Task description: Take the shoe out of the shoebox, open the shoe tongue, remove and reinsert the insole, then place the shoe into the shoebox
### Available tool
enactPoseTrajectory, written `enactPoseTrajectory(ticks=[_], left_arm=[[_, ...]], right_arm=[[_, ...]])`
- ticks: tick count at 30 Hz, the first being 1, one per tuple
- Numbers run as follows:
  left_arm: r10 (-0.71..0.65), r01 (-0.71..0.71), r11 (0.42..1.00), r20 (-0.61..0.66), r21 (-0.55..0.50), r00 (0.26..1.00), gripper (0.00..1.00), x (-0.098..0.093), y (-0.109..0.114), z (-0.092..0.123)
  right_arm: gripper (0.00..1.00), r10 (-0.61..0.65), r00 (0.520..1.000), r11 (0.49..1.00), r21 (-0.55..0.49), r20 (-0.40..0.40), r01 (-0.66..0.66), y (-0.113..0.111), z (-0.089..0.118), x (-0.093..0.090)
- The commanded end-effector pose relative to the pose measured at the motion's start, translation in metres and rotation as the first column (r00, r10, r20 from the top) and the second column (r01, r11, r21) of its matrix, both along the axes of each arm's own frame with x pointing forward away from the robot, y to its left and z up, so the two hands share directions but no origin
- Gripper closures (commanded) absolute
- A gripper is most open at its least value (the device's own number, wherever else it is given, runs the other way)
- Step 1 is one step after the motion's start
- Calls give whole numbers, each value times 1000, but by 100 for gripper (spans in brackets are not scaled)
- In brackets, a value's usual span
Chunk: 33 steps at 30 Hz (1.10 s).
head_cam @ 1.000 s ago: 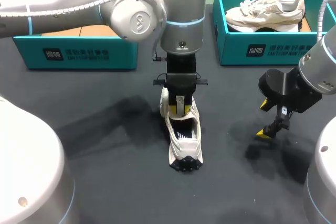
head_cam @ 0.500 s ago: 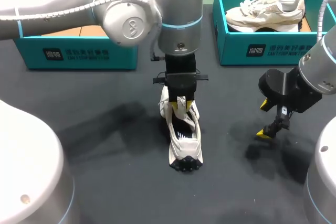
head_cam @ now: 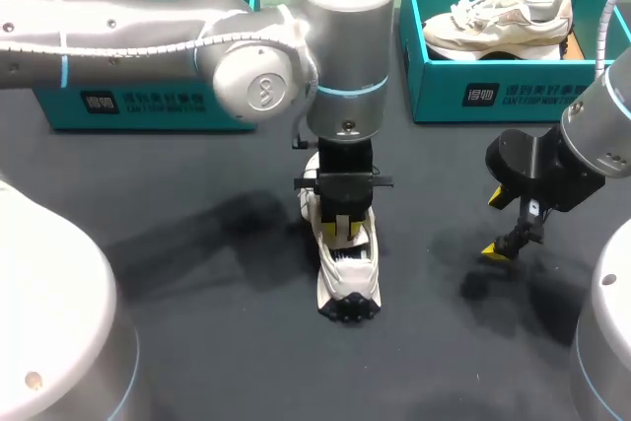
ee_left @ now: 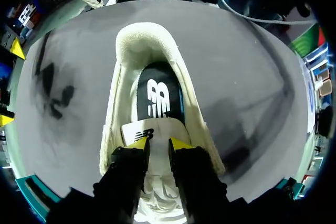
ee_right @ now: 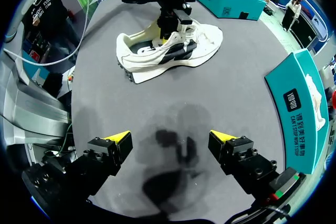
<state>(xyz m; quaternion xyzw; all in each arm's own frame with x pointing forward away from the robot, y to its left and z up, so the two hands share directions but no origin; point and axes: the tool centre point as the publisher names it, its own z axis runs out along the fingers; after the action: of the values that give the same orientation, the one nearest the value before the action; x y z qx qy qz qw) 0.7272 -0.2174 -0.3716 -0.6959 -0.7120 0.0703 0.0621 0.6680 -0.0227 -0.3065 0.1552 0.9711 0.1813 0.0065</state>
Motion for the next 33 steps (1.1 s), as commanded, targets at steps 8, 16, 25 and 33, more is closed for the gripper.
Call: enactPoseTrajectory(ticks=[8, 16, 25, 33], left_arm=[[17, -9, 994, 71, -105, 997, 73, -20, 25, 79], [134, -133, 990, 24, -45, 991, 29, -33, 27, 98], [201, -202, 978, 33, 45, 979, 0, -53, 27, 108], [252, -253, 966, 26, 49, 967, 0, -53, 27, 104]], right_arm=[[0, -2, 1000, 1000, -2, 2, 2, 0, 0, -1], [0, -2, 1000, 1000, -2, 2, 2, 0, 0, -1], [0, -2, 1000, 1000, -2, 2, 2, 0, 0, -1], [0, -2, 1000, 1000, -2, 2, 2, 0, 0, -1]])
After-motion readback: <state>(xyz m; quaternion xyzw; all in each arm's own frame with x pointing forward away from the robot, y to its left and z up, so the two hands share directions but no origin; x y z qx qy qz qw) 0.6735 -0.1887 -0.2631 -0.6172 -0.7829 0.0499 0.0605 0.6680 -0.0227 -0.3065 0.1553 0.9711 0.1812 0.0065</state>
